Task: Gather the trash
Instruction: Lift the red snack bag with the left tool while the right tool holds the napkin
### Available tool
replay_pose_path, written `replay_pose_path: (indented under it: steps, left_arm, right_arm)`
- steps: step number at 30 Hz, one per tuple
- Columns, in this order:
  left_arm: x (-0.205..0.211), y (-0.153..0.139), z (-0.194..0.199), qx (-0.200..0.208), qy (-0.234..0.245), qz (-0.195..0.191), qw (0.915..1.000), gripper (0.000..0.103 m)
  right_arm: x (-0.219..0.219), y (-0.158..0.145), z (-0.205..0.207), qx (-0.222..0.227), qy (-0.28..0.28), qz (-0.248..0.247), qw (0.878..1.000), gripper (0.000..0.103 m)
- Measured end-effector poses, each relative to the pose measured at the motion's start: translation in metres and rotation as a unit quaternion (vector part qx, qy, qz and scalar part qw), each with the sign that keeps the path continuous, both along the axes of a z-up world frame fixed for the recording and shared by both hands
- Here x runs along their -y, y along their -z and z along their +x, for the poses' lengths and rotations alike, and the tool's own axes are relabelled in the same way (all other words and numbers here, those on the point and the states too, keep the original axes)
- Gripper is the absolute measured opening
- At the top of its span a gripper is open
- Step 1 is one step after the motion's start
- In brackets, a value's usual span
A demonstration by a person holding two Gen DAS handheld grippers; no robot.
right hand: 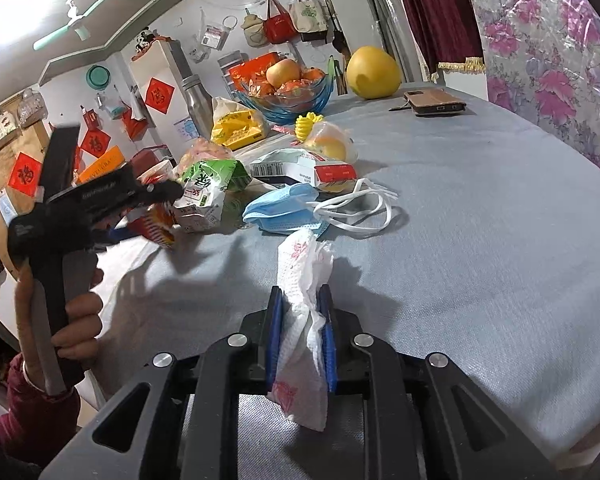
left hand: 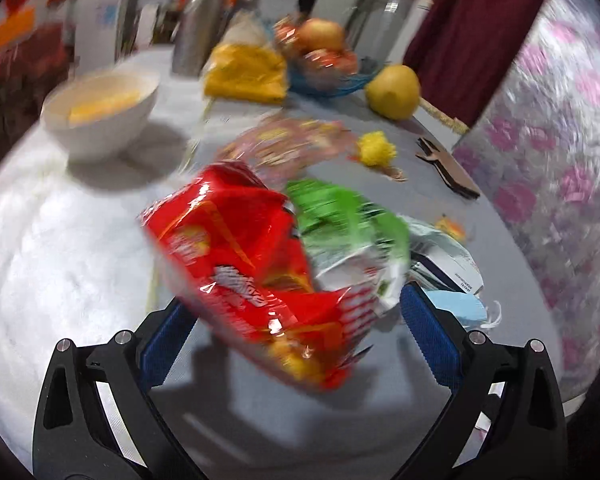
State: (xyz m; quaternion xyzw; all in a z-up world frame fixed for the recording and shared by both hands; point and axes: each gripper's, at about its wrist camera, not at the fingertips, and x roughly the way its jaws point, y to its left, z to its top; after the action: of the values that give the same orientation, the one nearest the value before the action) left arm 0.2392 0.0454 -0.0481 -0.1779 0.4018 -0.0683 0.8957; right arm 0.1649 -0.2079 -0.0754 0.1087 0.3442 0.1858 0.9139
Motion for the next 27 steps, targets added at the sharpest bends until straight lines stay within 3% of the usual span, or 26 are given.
replay_pose_path:
  steps: [1, 3, 9, 13, 17, 21, 22, 24, 27]
  left_arm:
    - [-0.011, 0.002, -0.003, -0.007, 0.002, -0.024, 0.9997, 0.096]
    - [-0.024, 0.003, -0.011, -0.009, 0.002, -0.028, 0.9996, 0.096]
    - [-0.032, -0.010, -0.027, 0.020, -0.006, 0.057, 0.9981, 0.096]
    - [-0.028, -0.011, -0.025, 0.029, -0.002, 0.073, 0.9969, 0.096]
    - [-0.021, -0.008, -0.019, 0.022, -0.002, 0.098, 0.9949, 0.080]
    - [-0.025, -0.006, -0.015, 0.013, -0.021, 0.101, 0.9946, 0.078]
    - [-0.027, -0.006, -0.015, 0.014, -0.025, 0.098, 0.9948, 0.074]
    - [-0.031, -0.004, -0.014, 0.011, -0.019, 0.094, 0.9954, 0.044]
    - [-0.030, -0.002, -0.017, 0.010, 0.001, 0.079, 0.9968, 0.030]
  right_arm:
    - [0.000, 0.000, 0.000, 0.000, 0.000, 0.001, 1.000, 0.019]
    - [0.000, 0.001, 0.000, 0.001, -0.001, 0.000, 1.000, 0.019]
    - [-0.003, 0.000, -0.001, 0.002, 0.002, -0.006, 1.000, 0.019]
    - [-0.003, 0.000, -0.001, 0.003, 0.002, -0.008, 1.000, 0.019]
    - [-0.004, 0.000, -0.002, 0.003, 0.002, -0.007, 1.000, 0.019]
    - [-0.005, 0.000, -0.002, 0.003, 0.001, -0.007, 1.000, 0.019]
    - [-0.004, 0.000, -0.002, 0.003, 0.001, -0.007, 1.000, 0.019]
    - [-0.005, 0.000, -0.002, 0.003, 0.001, -0.007, 1.000, 0.019]
    - [-0.005, -0.001, -0.002, 0.003, 0.002, -0.008, 1.000, 0.019]
